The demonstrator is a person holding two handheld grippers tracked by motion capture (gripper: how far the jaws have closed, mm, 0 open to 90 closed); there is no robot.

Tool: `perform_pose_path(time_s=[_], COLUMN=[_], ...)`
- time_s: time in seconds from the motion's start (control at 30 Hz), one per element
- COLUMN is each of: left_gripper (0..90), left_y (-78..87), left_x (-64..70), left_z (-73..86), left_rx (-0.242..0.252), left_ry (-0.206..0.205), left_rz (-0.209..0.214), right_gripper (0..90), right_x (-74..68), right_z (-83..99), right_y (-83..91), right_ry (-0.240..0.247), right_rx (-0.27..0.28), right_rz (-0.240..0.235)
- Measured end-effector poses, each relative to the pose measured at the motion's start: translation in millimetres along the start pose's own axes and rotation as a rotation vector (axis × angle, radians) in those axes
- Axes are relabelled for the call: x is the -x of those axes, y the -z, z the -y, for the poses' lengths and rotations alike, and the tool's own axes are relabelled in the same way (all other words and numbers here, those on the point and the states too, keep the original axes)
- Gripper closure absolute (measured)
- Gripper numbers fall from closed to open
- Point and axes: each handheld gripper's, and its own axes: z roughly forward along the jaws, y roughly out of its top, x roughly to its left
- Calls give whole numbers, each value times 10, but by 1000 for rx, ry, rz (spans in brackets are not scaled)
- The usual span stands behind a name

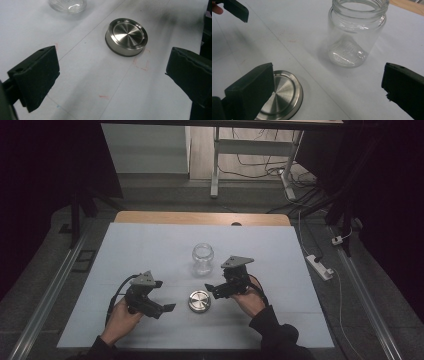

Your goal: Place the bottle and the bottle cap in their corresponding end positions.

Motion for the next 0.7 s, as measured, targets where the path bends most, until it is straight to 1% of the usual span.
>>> perform_pose_path(time_s=[0.23,0.3,0.5,0.7], left_gripper=[0,0,0,0], left_y=[126,169,313,451], left_x=[23,25,25,15], left_z=[68,97,202,325], left_rx=[-1,1,17,34], left_ry=[6,14,43,78], left_rz=[-18,-21,-51,-87], right_gripper=[0,0,0,0], right_x=[-36,-48,-76,-62], right_z=[82,113,221,349], right_y=[158,202,358,535], right_ry=[-2,-3,-9,-22], right_rx=[10,13,26,40], right_rz=[9,9,22,54])
